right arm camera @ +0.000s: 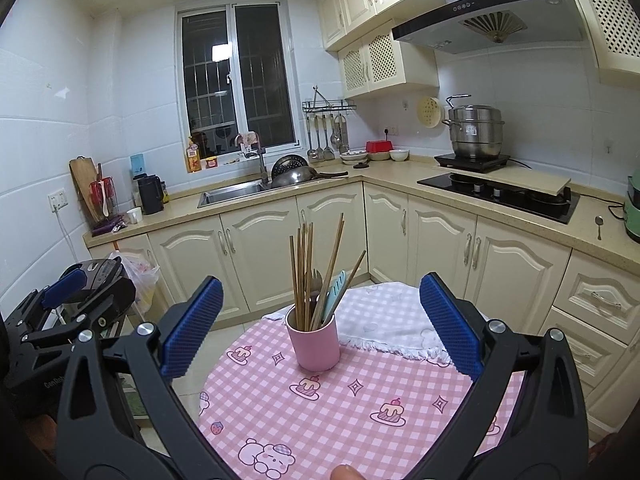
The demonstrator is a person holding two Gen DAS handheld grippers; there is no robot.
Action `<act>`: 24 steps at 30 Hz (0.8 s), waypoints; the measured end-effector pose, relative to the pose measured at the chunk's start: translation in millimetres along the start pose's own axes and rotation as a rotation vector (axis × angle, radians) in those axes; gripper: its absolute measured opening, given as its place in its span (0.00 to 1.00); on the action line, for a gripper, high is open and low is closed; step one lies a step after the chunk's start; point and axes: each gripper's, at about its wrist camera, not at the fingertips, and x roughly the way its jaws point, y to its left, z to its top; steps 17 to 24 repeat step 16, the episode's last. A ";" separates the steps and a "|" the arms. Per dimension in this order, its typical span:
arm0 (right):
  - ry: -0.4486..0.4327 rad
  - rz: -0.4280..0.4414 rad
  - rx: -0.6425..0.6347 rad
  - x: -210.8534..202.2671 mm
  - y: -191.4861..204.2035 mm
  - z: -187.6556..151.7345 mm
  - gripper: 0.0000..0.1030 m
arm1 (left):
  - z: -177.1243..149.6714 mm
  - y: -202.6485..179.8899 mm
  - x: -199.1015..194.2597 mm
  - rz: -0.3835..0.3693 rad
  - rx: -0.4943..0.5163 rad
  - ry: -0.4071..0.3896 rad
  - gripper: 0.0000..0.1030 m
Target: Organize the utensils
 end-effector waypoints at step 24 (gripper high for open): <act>0.022 0.011 0.002 7.3 -3.7 -4.5 0.94 | -3.3 -1.1 1.0 0.037 -0.002 -0.009 0.96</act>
